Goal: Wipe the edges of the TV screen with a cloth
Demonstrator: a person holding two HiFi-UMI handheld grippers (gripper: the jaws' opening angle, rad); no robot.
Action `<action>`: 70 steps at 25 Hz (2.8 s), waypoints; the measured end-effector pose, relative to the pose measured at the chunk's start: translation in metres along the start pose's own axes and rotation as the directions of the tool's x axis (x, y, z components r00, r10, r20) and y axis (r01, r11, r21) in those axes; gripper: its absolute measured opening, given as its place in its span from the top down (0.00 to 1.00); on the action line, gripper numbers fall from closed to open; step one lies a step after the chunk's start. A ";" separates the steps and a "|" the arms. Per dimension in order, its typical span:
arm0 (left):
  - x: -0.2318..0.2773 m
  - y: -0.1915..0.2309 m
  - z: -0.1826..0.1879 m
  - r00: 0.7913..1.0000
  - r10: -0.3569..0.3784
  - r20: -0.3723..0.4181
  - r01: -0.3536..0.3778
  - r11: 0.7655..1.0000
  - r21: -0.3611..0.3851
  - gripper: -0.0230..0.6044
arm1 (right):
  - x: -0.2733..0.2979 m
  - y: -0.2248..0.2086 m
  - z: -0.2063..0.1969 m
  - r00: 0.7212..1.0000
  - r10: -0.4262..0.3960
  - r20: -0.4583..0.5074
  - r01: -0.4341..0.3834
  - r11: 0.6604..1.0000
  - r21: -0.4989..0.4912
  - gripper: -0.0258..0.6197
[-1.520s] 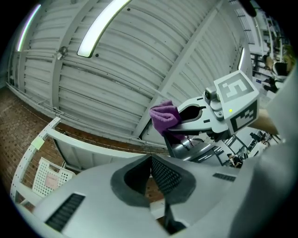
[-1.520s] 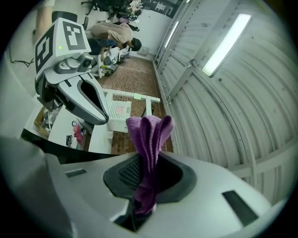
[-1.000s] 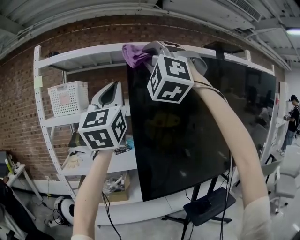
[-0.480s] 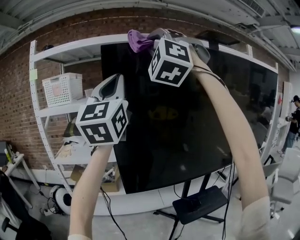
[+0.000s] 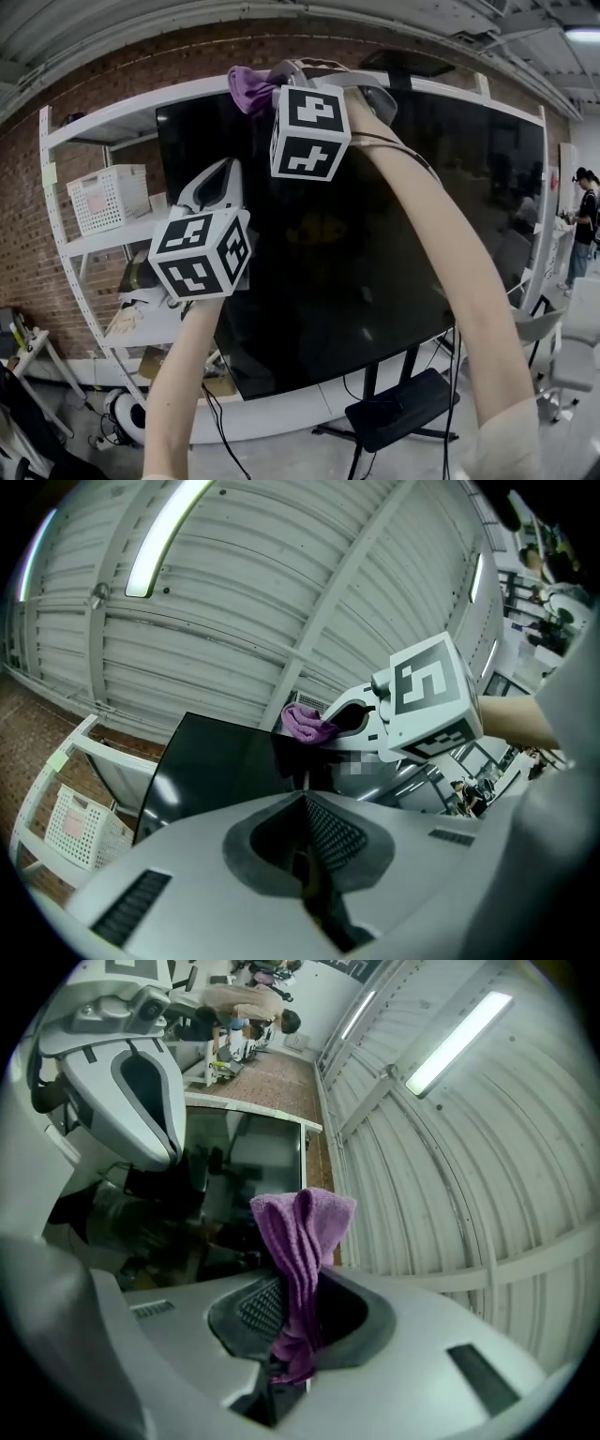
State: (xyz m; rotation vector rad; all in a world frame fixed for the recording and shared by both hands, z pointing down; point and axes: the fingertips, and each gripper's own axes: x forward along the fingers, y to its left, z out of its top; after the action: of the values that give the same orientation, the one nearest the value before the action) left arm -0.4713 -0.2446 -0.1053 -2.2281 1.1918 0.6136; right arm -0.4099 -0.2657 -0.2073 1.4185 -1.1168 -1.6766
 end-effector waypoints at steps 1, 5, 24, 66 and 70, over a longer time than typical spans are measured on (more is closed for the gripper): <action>0.003 -0.003 -0.001 1.000 -0.006 0.006 0.006 1.000 -0.007 0.94 | 0.000 0.000 -0.003 1.000 0.002 0.000 -0.002 1.000 -0.006 0.86; 0.016 -0.022 0.000 0.999 -0.030 0.045 0.031 0.999 -0.020 0.94 | -0.003 0.004 -0.024 1.000 0.011 -0.008 -0.011 1.000 -0.009 0.86; 0.093 -0.165 0.025 0.972 -0.093 0.217 0.106 0.993 -0.048 0.94 | -0.032 -0.004 -0.130 0.998 0.033 0.058 -0.028 0.996 -0.087 0.86; 0.149 -0.257 0.004 0.964 0.143 0.222 -0.145 0.989 -0.007 0.94 | -0.062 -0.008 -0.221 0.955 0.064 0.291 -0.034 0.994 -0.107 0.86; 0.165 -0.287 0.001 0.966 0.156 0.205 -0.162 0.987 0.017 0.94 | -0.065 -0.012 -0.259 0.956 0.059 0.286 -0.023 0.992 -0.126 0.86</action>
State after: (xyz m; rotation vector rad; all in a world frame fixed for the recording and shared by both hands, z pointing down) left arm -0.1432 -0.2103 -0.1379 -2.0001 1.2720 0.8570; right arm -0.1433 -0.2515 -0.2025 1.0903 -1.1682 -1.9316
